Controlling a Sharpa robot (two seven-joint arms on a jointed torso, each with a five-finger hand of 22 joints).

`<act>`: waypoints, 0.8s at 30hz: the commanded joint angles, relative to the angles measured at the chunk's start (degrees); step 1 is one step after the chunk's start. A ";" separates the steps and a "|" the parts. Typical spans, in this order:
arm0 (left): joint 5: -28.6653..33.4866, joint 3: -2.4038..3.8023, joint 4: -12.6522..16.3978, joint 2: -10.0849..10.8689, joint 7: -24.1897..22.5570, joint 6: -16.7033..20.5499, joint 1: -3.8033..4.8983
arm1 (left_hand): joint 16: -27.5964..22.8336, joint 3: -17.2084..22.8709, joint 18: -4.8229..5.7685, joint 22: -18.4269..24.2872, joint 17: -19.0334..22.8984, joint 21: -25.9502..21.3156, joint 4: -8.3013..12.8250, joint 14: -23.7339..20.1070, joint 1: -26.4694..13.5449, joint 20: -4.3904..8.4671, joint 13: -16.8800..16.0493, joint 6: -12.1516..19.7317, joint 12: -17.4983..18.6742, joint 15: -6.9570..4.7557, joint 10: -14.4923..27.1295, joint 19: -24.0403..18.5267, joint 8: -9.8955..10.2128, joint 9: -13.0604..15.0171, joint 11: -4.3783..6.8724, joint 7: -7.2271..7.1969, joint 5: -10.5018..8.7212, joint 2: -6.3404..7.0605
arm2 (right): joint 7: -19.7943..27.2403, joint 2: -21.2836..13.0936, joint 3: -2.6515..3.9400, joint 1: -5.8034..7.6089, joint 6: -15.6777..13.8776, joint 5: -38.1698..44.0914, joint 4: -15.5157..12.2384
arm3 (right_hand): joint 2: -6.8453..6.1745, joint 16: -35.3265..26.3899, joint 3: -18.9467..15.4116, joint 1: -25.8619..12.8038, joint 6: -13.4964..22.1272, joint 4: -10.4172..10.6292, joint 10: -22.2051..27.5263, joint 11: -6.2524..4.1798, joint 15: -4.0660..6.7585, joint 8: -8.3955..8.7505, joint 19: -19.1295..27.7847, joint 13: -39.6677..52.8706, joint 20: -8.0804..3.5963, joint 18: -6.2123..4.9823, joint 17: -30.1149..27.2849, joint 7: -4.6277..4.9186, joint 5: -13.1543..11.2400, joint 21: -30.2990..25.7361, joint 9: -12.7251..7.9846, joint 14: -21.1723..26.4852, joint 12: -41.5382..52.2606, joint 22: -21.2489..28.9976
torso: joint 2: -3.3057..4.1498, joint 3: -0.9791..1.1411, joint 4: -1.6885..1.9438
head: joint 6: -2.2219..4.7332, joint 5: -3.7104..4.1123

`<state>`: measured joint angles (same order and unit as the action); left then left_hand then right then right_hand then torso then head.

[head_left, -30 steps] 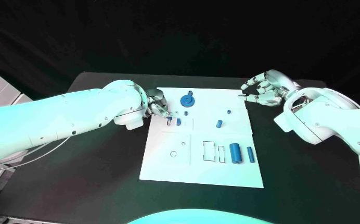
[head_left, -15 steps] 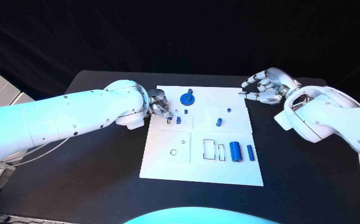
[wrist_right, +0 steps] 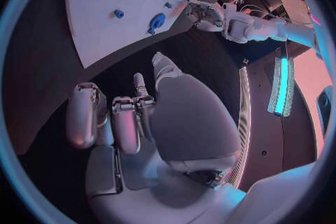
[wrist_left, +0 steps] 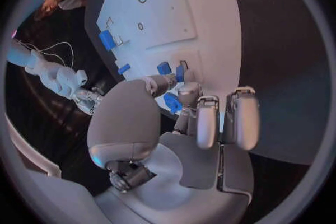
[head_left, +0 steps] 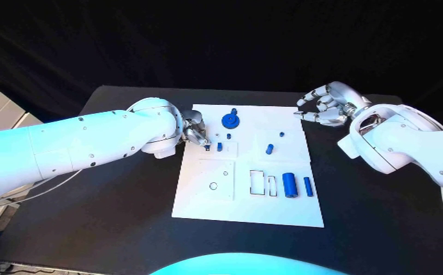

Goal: Assemble the parts on the task board

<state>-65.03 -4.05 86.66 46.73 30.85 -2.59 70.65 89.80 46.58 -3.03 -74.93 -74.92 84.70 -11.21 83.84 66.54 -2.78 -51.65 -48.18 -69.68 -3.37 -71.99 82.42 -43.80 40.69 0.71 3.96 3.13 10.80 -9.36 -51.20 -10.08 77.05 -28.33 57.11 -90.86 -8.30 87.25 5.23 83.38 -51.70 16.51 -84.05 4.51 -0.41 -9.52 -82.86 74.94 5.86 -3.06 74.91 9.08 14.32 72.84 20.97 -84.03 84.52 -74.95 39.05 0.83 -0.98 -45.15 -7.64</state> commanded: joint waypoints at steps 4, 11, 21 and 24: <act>-1.07 -0.14 -0.02 -0.11 0.38 -1.25 -0.03 | 0.20 8.92 0.45 -4.28 -15.08 0.33 8.47 6.16 0.11 0.06 -0.18 -1.01 -0.25 -0.37 -0.66 0.36 -0.12 3.33 0.03 -0.52 0.24 -0.22 | 0.83 -0.03 0.00 -0.03 0.49 0.74 -0.01 | -0.64 -0.15 0.34 -0.13 0.29 0.05 -1.55 -0.30 0.50 -0.39 0.25 10.70 -0.03 -0.79 8.29 -0.03 0.22 -0.02 -0.07 -4.17 -0.03 -3.69 | 0.02 -0.06 0.02 | -0.08 0.46; -1.12 -0.30 -0.12 -0.25 0.43 -1.46 -0.11 | 0.20 8.92 0.45 -4.28 -15.08 0.33 8.47 6.16 0.11 0.06 -0.18 -1.01 -0.25 -0.37 -0.66 0.36 -0.12 3.33 0.03 -0.52 0.24 -0.22 | 0.78 -0.01 0.00 -0.03 0.58 0.77 -0.01 | -0.64 -0.15 0.34 -0.13 0.29 0.05 -1.55 -0.30 0.50 -0.39 0.25 10.70 -0.03 -0.79 8.29 -0.03 0.22 -0.02 -0.07 -4.17 -0.03 -3.69 | 0.00 -0.08 0.00 | -0.16 0.42; -1.13 -0.36 -0.14 -0.35 0.47 -1.80 -0.21 | 0.20 8.98 0.46 -4.32 -15.08 0.35 8.50 6.16 0.05 0.07 -0.01 -1.06 -0.15 -0.39 -0.62 0.40 -0.11 3.32 0.04 -0.53 0.23 -0.17 | 0.75 0.00 0.00 -0.03 0.65 0.79 0.02 | -0.64 -0.15 0.34 -0.13 0.29 0.05 -1.55 -0.30 0.50 -0.39 0.25 10.70 -0.03 -0.79 8.29 -0.03 0.22 -0.02 -0.07 -4.17 -0.03 -3.69 | -0.02 -0.05 0.00 | -0.30 0.35; -1.13 -0.37 -0.12 -0.42 0.45 -1.97 -0.23 | 0.20 8.98 0.46 -4.32 -15.08 0.35 8.50 6.16 0.05 0.07 -0.01 -1.06 -0.15 -0.39 -0.62 0.40 -0.11 3.32 0.04 -0.53 0.23 -0.17 | 0.74 0.00 0.00 -0.03 0.66 0.79 0.04 | -0.64 -0.15 0.34 -0.13 0.29 0.05 -1.55 -0.30 0.50 -0.39 0.25 10.70 -0.03 -0.79 8.29 -0.03 0.22 -0.02 -0.07 -4.17 -0.03 -3.69 | -0.03 -0.05 0.00 | -0.32 0.31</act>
<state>-65.83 -4.39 86.47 46.45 31.21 -3.33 70.49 89.80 46.59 -3.03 -74.92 -74.91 84.70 -11.20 83.84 66.32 -2.78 -51.71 -48.48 -69.67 -3.37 -72.42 82.41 -43.58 40.72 0.71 3.89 3.05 11.02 -9.24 -51.21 -10.08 77.05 -28.25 57.27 -90.82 -8.53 87.25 5.23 83.15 -51.70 16.51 -84.05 4.51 -0.41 -9.52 -82.86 74.92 5.86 -3.06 74.90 9.08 14.32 72.84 20.97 -84.03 84.52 -74.93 39.02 0.77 -0.98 -45.47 -7.31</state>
